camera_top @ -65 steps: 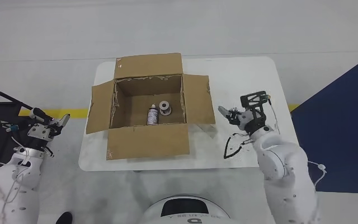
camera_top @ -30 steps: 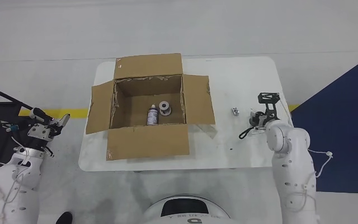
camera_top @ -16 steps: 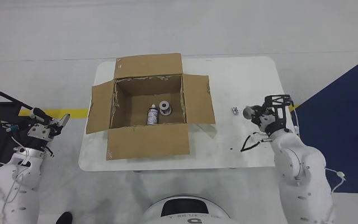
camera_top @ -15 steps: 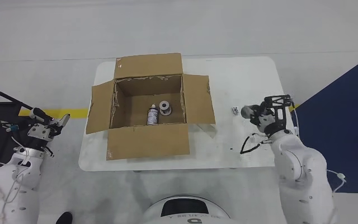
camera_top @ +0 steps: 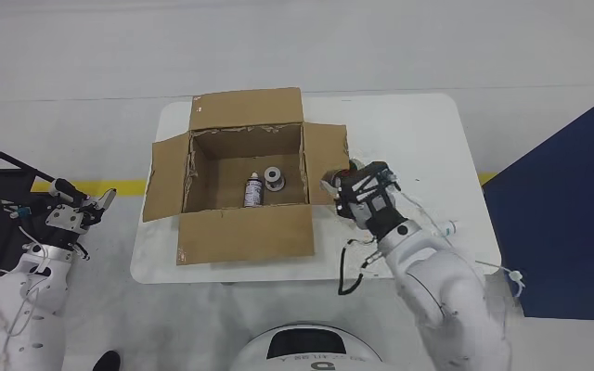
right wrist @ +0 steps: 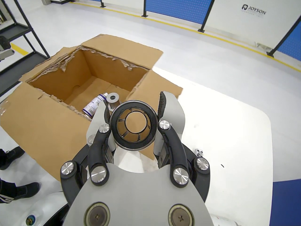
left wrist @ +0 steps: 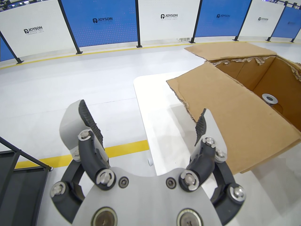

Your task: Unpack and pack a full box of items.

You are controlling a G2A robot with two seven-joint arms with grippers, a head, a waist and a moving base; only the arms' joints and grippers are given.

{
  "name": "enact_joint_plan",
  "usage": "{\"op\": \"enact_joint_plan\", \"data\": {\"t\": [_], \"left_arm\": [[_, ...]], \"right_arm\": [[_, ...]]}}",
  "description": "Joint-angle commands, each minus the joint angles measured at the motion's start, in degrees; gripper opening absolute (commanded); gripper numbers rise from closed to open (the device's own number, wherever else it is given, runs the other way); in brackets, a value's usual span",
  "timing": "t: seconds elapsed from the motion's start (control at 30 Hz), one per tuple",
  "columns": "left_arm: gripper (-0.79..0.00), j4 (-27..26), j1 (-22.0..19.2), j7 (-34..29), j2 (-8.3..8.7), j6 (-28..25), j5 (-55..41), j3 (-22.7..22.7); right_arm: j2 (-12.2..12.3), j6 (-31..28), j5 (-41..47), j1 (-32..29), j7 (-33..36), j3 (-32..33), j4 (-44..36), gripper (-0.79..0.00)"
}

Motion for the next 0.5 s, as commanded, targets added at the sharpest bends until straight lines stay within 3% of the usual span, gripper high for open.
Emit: {"op": "enact_joint_plan", "data": {"t": [0.0, 0.2, 0.47], "left_arm": [[0.0, 0.0, 0.0, 0.0, 0.0, 0.0, 0.0, 0.0], [0.0, 0.0, 0.0, 0.0, 0.0, 0.0, 0.0, 0.0], [0.0, 0.0, 0.0, 0.0, 0.0, 0.0, 0.0, 0.0]], "right_arm": [[-0.48, 2.1, -4.03, 2.3, 2.85, -6.8, 0.0, -0.785], [-2.48, 8.29, -10.16, 9.78, 8.21, -19.35, 2.64, -0.785], [-6.33, 16.53, -4.1, 22.57, 8.61, -25.36, 14.26, -0.785]]}}
